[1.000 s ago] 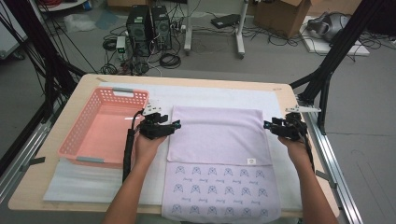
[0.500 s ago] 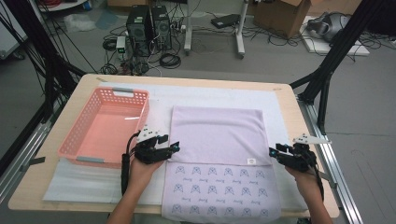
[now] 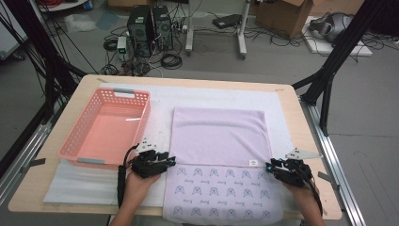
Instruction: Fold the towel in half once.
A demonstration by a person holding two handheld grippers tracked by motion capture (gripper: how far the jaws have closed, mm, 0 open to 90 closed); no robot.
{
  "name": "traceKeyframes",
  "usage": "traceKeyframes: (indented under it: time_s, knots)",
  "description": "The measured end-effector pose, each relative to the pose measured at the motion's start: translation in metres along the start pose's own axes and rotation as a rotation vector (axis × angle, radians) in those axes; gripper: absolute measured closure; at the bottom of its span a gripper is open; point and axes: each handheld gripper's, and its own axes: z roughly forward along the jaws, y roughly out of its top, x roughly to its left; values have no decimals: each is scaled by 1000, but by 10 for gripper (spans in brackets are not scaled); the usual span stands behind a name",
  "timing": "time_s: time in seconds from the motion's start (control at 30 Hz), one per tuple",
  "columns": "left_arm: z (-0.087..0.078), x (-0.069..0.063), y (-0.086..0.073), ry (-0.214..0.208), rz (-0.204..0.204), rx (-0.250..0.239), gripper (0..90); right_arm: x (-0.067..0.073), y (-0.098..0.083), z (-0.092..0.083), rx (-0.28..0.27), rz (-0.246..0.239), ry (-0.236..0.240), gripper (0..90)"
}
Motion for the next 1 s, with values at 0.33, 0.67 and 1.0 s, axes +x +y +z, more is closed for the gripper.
traceKeyframes:
  time_s: [0.33,0.67,1.0]
  knots:
    - [-1,-9,0,73,68,-17,823,-3,-1,-1,17,2,-10,845]
    - [-6,-9,1,35,62,-67,875,-2,0,-3,2,2,-8,855]
    - [-2,-11,2,35,34,-41,878,-2,0,-3,-3,-4,-8,840]
